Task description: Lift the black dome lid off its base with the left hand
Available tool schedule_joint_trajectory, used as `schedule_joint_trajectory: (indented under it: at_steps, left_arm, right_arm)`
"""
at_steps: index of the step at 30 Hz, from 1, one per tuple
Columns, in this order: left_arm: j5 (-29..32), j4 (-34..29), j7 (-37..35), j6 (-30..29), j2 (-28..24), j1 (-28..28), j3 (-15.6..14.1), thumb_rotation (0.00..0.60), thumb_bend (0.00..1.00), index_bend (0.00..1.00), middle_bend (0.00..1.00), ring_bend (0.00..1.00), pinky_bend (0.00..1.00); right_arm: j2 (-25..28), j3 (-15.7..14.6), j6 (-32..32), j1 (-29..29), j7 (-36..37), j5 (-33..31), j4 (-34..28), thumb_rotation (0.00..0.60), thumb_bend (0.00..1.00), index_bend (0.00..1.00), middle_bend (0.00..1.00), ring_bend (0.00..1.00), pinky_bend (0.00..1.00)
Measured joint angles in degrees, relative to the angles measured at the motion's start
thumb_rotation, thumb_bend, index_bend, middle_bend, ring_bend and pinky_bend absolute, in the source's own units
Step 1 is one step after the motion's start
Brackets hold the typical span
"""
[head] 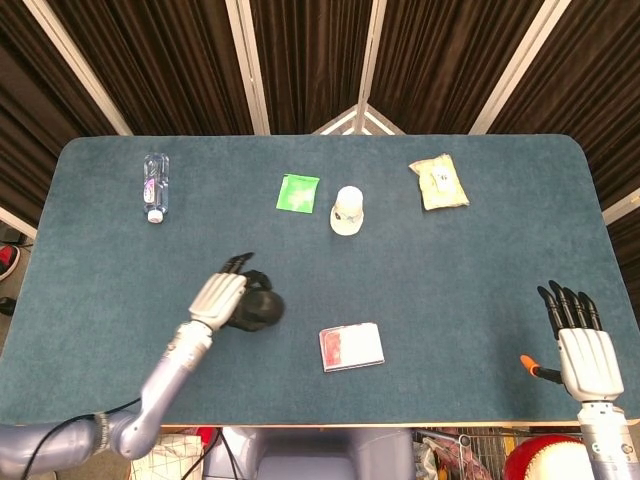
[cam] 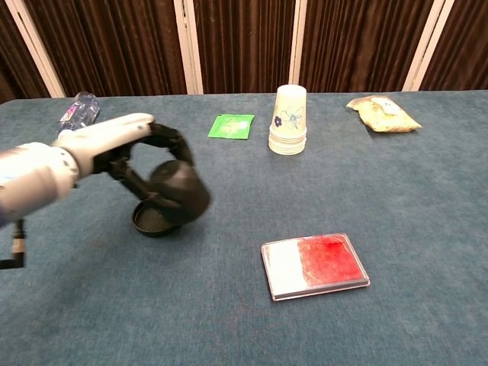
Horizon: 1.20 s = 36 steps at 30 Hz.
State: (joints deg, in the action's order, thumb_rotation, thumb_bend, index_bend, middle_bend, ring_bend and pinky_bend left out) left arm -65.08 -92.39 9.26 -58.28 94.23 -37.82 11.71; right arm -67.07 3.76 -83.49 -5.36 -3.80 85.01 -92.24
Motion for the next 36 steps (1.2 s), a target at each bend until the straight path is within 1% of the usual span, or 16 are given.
schedule_joint_trajectory:
  at_steps: [2,4,8,12,15,17,19,22,26,32,34,36]
  left_arm:
    - [-2.42,1.82,-2.60,0.19,2.52,-0.60,0.27,0.600,0.33,0.49,0.37,0.00,0.00]
    - [-3.19,3.70,-2.88,0.26,4.86,-1.25,0.48,0.600,0.33,0.48,0.37,0.00,0.00]
    - [-1.60,6.29,-1.11,0.58,8.28,-2.35,0.96,0.600,0.33,0.48,0.35,0.00,0.00]
    - [0.66,9.18,1.31,1.12,11.68,-3.67,1.54,0.600,0.33,0.45,0.31,0.00,0.00]
    - [2.00,11.23,4.05,1.32,13.88,-4.68,1.75,0.600,0.32,0.39,0.27,0.00,0.00]
    - [2.71,11.79,6.52,1.29,14.88,-5.25,1.69,0.600,0.30,0.34,0.22,0.00,0.00]
    - [3.91,11.80,9.40,1.16,15.38,-5.67,1.64,0.600,0.28,0.26,0.16,0.00,0.00]
    - [6.24,10.76,13.88,0.76,15.45,-6.12,1.64,0.600,0.24,0.16,0.07,0.00,0.00]
    - [7.95,7.47,17.70,-0.23,14.51,-6.52,1.75,0.600,0.20,0.09,0.01,0.00,0.00]
    - [7.65,2.06,19.75,-2.17,11.64,-6.47,1.89,0.600,0.20,0.09,0.01,0.00,0.00]
    - [6.78,-0.94,20.47,-3.36,9.85,-6.03,1.83,0.600,0.21,0.11,0.05,0.00,0.00]
    - [4.96,-4.55,21.99,-5.80,7.35,-5.05,1.21,0.600,0.22,0.16,0.09,0.00,0.00]
  right_arm:
    - [-0.10,0.06,0.24,-0.13,0.06,-0.11,0.13,0.600,0.15,0.04,0.02,0.03,0.05]
    - [-0.11,0.07,0.28,-0.13,0.14,-0.16,0.26,0.600,0.15,0.04,0.02,0.03,0.05]
    - [-0.08,0.14,0.09,-0.07,0.60,-0.15,0.55,0.600,0.15,0.04,0.02,0.03,0.05]
    - [-0.02,0.13,-0.10,0.04,0.62,-0.15,0.52,0.600,0.15,0.04,0.02,0.03,0.05]
    - [0.07,0.16,-0.05,0.06,0.65,-0.26,0.54,0.600,0.15,0.04,0.02,0.03,0.05]
    - [0.12,0.12,-0.08,0.11,0.84,-0.22,0.50,0.600,0.15,0.04,0.02,0.03,0.05]
    - [0.16,0.08,-0.17,0.18,0.93,-0.16,0.47,0.600,0.15,0.04,0.02,0.03,0.05]
    - [0.19,0.07,-0.30,0.22,1.07,-0.03,0.47,0.600,0.15,0.04,0.02,0.03,0.05]
    - [0.21,0.00,-0.40,0.27,0.98,0.12,0.40,0.600,0.15,0.04,0.02,0.03,0.05]
    - [0.20,-0.02,-0.18,0.16,1.08,0.16,0.52,0.600,0.15,0.04,0.02,0.03,0.05]
    - [0.16,-0.06,-0.17,0.14,0.92,0.28,0.48,0.600,0.15,0.04,0.02,0.03,0.05]
    - [0.10,-0.09,-0.25,0.13,0.70,0.38,0.39,0.600,0.15,0.04,0.02,0.03,0.05]
